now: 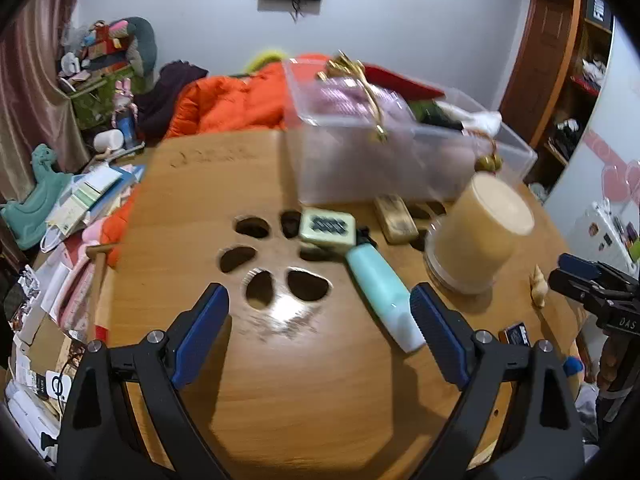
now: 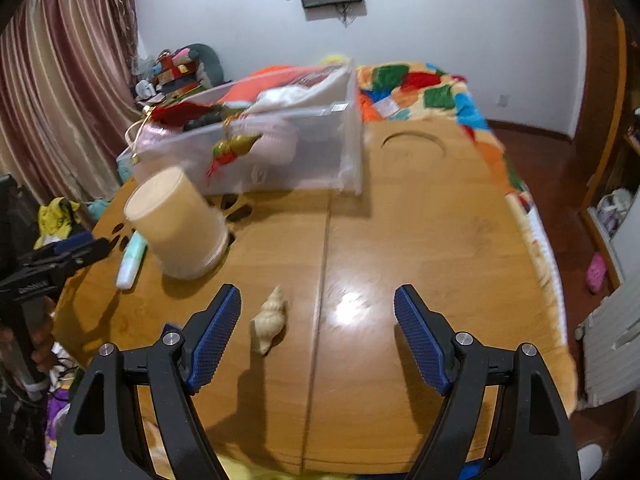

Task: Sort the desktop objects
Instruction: 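Grasp the mint tube with the left tool while the right tool grasps the seashell, then lower the mint tube and seashell into the clear box and open both tools, then grasp the green-dotted mahjong tile with the left tool while the right tool grasps the cream candle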

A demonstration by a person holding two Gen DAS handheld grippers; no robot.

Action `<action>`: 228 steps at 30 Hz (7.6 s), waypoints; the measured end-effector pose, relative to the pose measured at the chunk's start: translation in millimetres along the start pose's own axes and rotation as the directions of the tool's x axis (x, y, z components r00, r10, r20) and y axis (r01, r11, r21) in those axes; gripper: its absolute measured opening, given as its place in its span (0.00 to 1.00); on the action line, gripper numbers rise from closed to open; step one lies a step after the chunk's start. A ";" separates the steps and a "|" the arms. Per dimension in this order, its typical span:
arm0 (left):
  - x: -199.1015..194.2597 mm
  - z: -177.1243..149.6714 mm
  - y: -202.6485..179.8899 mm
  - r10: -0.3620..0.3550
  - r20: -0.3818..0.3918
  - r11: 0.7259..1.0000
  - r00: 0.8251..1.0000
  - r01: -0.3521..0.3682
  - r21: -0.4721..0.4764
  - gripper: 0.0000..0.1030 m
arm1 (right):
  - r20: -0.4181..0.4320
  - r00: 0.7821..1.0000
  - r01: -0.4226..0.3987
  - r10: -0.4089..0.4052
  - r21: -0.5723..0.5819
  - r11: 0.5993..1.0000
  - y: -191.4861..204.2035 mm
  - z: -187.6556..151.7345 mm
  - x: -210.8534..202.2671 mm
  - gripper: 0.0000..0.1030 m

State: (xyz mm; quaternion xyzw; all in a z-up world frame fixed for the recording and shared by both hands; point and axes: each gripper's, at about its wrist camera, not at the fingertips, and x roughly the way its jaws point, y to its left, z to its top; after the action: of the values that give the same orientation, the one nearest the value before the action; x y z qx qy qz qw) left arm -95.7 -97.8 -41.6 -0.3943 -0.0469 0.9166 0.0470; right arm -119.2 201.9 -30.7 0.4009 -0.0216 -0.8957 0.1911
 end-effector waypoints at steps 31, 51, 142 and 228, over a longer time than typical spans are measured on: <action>14.4 -2.1 -47.1 0.097 0.023 0.989 0.995 -0.099 0.108 0.23 | 0.042 0.999 0.000 0.001 -0.025 1.000 1.1 -10.1 7.4 0.18; -32.6 18.9 -34.2 0.105 0.145 0.994 0.984 -0.109 0.020 0.23 | 0.114 0.992 -0.049 0.055 -0.054 0.997 2.5 21.2 -20.8 0.18; -18.6 63.9 -10.1 0.093 0.170 0.996 0.981 -0.091 -0.020 0.55 | 0.149 0.979 -0.110 0.138 -0.184 0.977 55.7 71.3 -5.2 0.48; -4.2 30.4 -11.2 0.054 0.086 0.998 0.995 -0.050 -0.049 0.32 | 0.087 0.971 -0.211 0.223 -0.127 0.969 59.1 57.7 18.8 0.52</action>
State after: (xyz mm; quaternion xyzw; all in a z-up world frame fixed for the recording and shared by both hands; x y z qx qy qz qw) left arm -114.3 -88.7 -16.4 -0.3560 -0.0602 0.9325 0.0118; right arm -153.4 133.8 6.4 0.3385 -0.0224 -0.8882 0.3099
